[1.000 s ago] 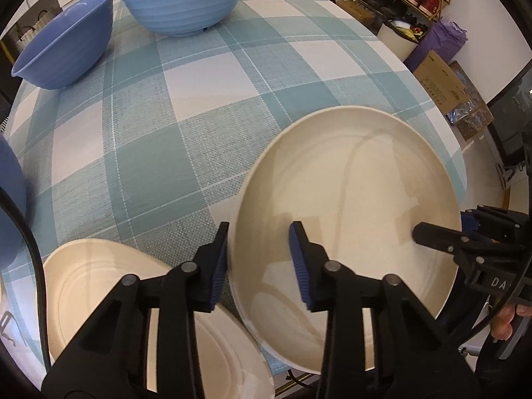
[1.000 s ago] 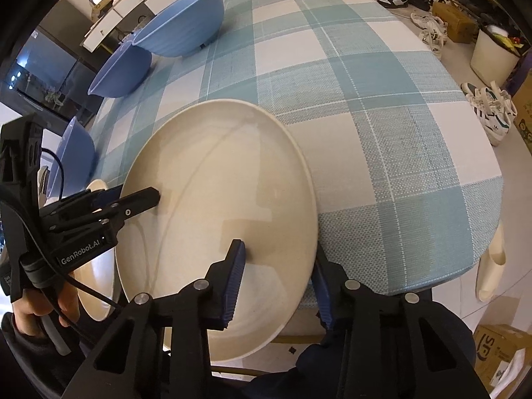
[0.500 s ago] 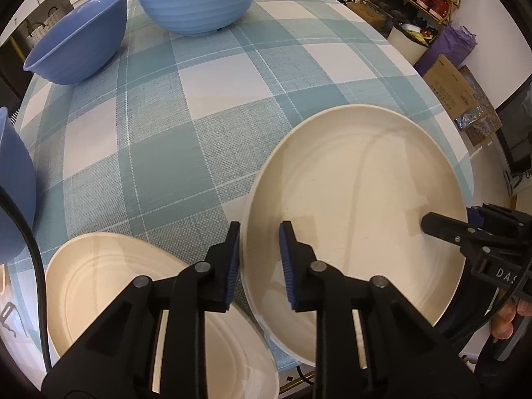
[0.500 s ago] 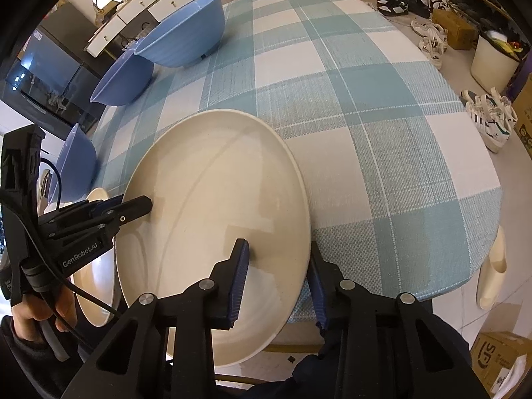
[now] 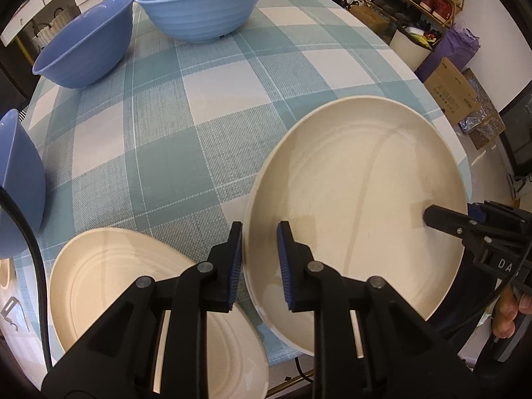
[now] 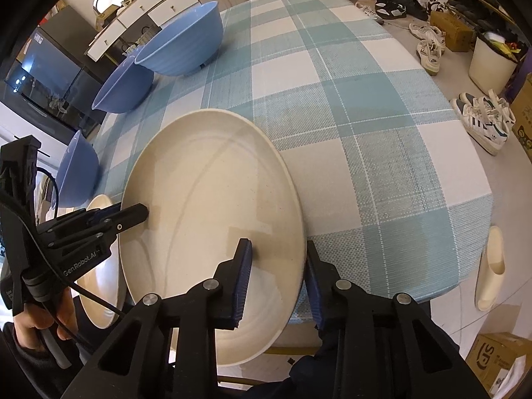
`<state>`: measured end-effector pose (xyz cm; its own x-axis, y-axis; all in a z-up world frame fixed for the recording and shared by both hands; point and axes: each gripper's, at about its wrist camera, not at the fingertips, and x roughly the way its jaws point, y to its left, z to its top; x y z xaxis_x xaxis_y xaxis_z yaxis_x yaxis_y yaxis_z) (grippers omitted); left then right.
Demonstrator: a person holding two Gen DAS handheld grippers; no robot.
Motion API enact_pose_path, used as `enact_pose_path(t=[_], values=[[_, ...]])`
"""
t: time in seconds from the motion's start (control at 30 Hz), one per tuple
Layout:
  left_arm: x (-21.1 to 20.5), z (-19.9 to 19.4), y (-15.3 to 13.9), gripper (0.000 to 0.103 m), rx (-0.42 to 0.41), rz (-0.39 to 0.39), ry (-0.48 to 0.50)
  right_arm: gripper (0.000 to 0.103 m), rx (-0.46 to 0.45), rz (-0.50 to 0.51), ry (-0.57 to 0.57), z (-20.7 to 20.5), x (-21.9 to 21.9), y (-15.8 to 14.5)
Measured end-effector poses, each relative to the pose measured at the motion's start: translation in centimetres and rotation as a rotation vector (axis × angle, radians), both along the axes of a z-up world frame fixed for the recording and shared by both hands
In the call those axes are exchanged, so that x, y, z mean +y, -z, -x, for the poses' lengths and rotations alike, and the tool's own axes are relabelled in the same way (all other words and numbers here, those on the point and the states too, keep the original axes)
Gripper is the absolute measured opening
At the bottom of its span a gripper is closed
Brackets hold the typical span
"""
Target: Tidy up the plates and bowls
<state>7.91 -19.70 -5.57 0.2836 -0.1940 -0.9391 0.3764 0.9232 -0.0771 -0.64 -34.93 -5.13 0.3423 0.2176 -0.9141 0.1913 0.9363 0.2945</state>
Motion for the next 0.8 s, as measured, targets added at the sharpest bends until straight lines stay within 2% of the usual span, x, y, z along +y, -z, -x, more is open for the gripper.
enact_pose_path(t=[0.3,0.4,0.8], values=[[-0.3,0.1,-0.6,0.017,-0.024,0.0,-0.01,0.027,-0.005,-0.01,0.003,0.0,-0.7,-0.5],[0.0,-0.2,-0.4,0.007,-0.029,-0.015,-0.017,0.025,-0.022,-0.01,0.012,-0.1,-0.9,-0.6],[0.7,-0.8,0.3,0.006,0.002,0.02,-0.039,0.013,-0.022,-0.023,0.02,-0.3,-1.8,-0.1]])
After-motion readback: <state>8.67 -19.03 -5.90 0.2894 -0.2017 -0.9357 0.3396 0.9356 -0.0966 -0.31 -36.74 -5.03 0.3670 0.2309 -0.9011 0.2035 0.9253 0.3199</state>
